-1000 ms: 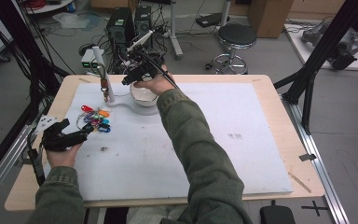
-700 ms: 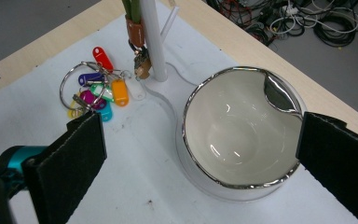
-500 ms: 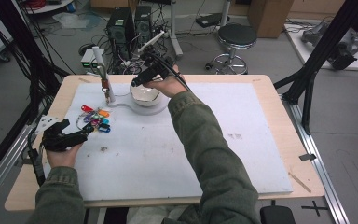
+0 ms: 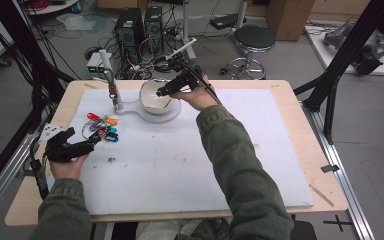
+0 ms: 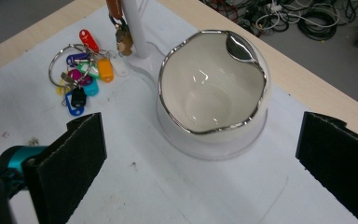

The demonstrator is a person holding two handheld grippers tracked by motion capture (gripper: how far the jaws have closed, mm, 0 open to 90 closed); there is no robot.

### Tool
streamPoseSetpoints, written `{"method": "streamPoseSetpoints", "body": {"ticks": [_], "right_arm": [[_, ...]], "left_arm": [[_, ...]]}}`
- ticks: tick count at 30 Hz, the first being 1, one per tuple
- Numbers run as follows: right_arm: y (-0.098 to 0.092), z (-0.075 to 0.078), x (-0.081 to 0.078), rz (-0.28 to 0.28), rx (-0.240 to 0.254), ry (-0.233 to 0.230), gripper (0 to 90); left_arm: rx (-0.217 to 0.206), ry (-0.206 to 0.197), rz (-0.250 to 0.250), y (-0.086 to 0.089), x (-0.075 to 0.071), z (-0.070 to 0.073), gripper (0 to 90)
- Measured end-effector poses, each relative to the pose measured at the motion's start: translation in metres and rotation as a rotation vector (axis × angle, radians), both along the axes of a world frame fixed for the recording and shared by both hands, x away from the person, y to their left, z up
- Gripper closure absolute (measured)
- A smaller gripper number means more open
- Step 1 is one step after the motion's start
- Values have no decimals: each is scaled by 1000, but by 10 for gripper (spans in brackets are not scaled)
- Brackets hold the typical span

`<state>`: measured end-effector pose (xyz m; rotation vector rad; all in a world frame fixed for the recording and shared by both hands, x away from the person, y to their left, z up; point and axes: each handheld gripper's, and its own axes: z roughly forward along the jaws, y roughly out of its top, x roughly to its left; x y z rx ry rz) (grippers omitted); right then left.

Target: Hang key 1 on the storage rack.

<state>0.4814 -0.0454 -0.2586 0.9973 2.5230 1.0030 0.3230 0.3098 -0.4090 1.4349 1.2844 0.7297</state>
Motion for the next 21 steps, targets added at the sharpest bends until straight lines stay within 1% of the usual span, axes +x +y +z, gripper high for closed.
{"method": "streamPoseSetpoints", "body": {"ticks": [4,7,12,14,15,17,19,21], "right_arm": [[-13,0,-6,-14,12,-7,7],[-24,0,-9,-29,33,-9,7],[-41,-3,-14,-49,19,-5,7],[-49,-3,-17,-61,42,-4,7],[-53,-4,-17,-59,44,-11,7],[-59,-7,-19,-65,41,-12,7],[-65,-9,-20,-70,33,-2,6],[-71,-11,-22,-79,45,-2,7]], "left_arm": [[0,1,0,-1,0,0,17],[0,1,2,0,0,0,17],[3,2,-2,-1,-1,0,17],[5,6,-3,-1,-1,0,17],[5,5,-2,-1,-1,0,17],[6,5,-4,-2,-1,0,17],[6,6,-4,-2,-1,0,17],[8,5,-4,-2,-1,0,17]]}}
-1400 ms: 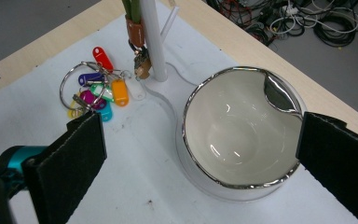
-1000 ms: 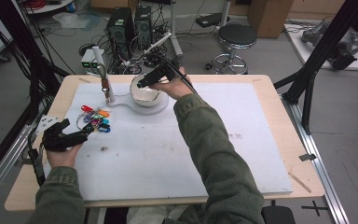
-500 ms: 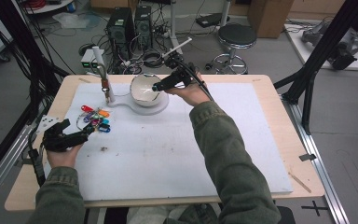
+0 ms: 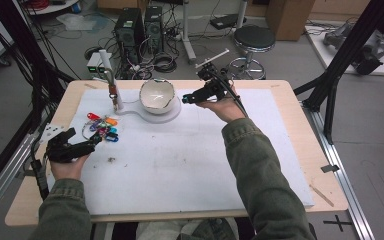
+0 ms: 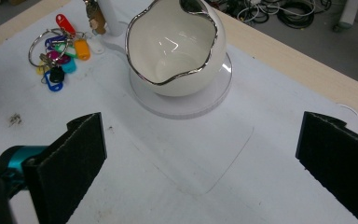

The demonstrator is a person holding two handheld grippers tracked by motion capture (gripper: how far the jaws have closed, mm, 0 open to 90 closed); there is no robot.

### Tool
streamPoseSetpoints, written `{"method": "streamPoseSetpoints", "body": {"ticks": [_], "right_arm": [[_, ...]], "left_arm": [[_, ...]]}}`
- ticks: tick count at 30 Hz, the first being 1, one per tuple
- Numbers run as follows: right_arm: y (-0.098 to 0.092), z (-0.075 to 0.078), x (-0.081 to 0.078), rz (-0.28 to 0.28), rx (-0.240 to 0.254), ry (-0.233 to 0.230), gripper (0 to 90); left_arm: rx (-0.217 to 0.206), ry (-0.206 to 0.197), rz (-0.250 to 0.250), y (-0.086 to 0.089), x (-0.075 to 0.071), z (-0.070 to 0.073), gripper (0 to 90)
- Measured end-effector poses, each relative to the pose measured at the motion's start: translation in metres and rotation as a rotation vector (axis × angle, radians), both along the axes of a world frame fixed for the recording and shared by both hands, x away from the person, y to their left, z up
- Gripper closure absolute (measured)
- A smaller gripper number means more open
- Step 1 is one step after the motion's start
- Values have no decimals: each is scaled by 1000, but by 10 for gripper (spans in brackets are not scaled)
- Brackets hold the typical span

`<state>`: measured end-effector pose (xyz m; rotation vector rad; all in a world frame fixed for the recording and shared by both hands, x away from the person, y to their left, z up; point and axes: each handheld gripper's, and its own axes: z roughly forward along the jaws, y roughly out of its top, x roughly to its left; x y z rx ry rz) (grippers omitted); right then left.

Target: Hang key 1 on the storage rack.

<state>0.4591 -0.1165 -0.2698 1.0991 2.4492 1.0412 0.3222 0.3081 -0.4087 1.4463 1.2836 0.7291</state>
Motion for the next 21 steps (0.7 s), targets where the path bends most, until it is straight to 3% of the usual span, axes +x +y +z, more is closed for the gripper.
{"method": "streamPoseSetpoints", "body": {"ticks": [21], "right_arm": [[-45,-16,-15,-52,51,15,7]], "left_arm": [[-6,3,1,0,1,0,17]]}}
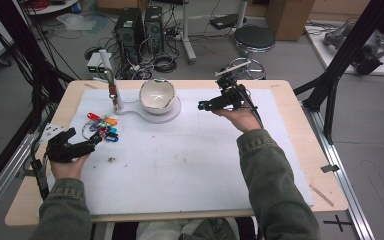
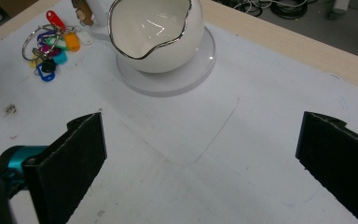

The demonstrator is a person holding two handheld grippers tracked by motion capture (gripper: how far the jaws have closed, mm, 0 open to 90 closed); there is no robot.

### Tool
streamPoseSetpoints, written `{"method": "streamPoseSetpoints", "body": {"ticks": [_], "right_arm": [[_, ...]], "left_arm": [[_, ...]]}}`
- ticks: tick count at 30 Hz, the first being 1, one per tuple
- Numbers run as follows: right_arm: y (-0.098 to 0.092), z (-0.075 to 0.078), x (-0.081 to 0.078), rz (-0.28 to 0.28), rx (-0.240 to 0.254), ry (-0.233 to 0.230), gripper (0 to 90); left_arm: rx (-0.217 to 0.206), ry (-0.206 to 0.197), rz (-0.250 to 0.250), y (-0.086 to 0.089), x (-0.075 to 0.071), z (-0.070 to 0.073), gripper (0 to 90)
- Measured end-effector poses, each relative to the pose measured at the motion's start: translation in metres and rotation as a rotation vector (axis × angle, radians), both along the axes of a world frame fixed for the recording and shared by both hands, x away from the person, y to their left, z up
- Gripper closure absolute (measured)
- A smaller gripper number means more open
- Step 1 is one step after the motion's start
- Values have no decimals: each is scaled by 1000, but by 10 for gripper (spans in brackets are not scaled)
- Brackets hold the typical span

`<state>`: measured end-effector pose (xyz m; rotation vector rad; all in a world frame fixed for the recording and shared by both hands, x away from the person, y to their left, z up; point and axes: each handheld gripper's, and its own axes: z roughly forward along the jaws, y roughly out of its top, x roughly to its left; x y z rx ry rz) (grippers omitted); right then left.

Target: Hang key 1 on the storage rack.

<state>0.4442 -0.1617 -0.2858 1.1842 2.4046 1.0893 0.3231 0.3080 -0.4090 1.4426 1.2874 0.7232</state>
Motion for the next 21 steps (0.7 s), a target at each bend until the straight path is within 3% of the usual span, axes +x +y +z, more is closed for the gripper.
{"method": "streamPoseSetpoints", "body": {"ticks": [21], "right_arm": [[-38,-25,-16,-44,25,26,7]], "left_arm": [[-1,3,-4,0,0,0,17]]}}
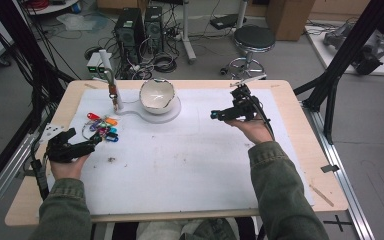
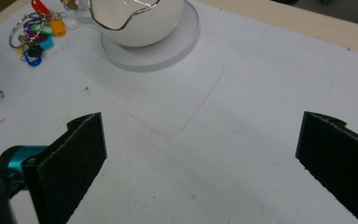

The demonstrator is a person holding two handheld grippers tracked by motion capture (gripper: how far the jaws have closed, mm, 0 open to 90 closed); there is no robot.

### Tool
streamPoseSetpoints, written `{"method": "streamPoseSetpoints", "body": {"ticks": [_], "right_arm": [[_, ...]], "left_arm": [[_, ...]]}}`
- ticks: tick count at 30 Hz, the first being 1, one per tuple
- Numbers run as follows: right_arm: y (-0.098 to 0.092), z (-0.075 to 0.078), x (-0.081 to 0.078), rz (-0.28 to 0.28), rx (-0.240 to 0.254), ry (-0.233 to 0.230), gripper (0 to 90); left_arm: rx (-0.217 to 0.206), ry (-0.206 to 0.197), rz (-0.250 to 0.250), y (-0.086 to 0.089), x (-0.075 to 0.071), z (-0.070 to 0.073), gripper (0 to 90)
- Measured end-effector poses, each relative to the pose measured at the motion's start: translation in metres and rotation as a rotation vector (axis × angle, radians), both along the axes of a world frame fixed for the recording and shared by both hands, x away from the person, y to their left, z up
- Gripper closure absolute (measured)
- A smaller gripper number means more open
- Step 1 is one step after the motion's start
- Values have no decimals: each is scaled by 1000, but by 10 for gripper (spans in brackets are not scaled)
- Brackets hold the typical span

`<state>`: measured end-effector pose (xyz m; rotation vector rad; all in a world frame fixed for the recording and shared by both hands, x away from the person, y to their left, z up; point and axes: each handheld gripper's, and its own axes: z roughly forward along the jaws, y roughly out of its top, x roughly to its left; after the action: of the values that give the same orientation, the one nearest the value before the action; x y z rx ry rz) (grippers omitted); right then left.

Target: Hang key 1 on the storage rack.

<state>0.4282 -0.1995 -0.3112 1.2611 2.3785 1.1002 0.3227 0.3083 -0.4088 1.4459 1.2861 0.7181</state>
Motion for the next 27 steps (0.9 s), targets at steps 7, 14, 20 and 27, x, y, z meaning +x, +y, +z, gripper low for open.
{"method": "streamPoseSetpoints", "body": {"ticks": [7,14,20,27], "right_arm": [[-15,-11,-6,-24,21,8,7],[-27,-18,-12,-38,55,6,7],[-34,-28,-17,-49,59,12,7],[-43,-34,-24,-61,77,3,7]], "left_arm": [[5,2,-3,0,0,0,17],[1,2,-2,0,0,0,17],[4,3,-3,1,0,0,17],[6,5,-5,0,0,0,17]]}}
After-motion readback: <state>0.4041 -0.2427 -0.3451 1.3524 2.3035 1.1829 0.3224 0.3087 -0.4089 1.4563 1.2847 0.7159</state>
